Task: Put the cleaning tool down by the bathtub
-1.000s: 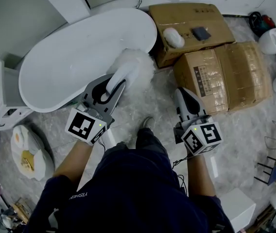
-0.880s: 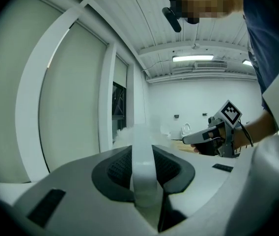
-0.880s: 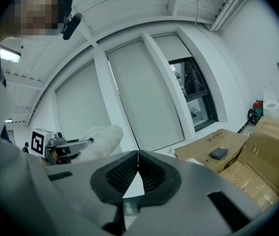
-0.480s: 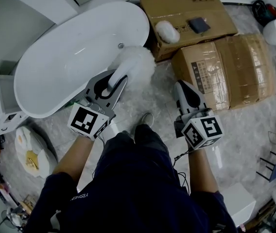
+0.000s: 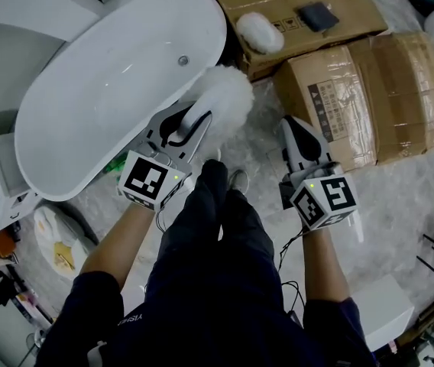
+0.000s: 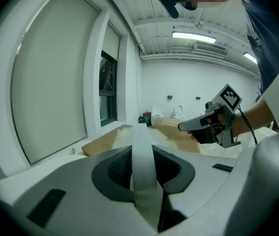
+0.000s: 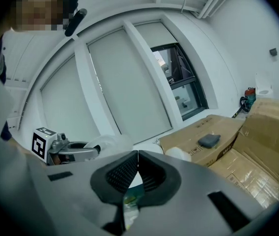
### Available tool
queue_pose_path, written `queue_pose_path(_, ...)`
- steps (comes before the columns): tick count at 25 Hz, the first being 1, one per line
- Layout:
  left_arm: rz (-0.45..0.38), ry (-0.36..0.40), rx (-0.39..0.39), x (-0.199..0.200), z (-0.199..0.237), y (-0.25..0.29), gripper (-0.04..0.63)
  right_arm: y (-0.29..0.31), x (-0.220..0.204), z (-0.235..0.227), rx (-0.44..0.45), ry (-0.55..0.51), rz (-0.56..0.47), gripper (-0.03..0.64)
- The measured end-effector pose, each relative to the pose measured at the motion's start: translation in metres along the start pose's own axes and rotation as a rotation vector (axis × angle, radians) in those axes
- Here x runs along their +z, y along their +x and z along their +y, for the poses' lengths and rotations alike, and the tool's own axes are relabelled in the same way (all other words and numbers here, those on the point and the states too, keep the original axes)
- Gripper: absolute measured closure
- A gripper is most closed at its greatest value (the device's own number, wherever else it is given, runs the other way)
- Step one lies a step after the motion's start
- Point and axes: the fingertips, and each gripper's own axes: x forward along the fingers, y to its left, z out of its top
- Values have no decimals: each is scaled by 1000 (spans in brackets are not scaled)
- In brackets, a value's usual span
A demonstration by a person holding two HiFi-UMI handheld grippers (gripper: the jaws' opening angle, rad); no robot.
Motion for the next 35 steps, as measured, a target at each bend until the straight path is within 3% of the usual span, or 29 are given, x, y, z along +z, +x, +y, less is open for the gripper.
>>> queue_pose_path(13, 131, 20, -135, -179, 8, 167, 486, 76, -140, -120, -131, 65, 23, 614)
queue_pose_path(24, 203, 14, -189, -360, 8, 293, 486, 147, -277, -201, -160, 48, 55, 614)
queue_pose_path(35, 311, 33, -219, -514, 7, 397, 486, 192, -369, -270, -171, 41, 42, 612)
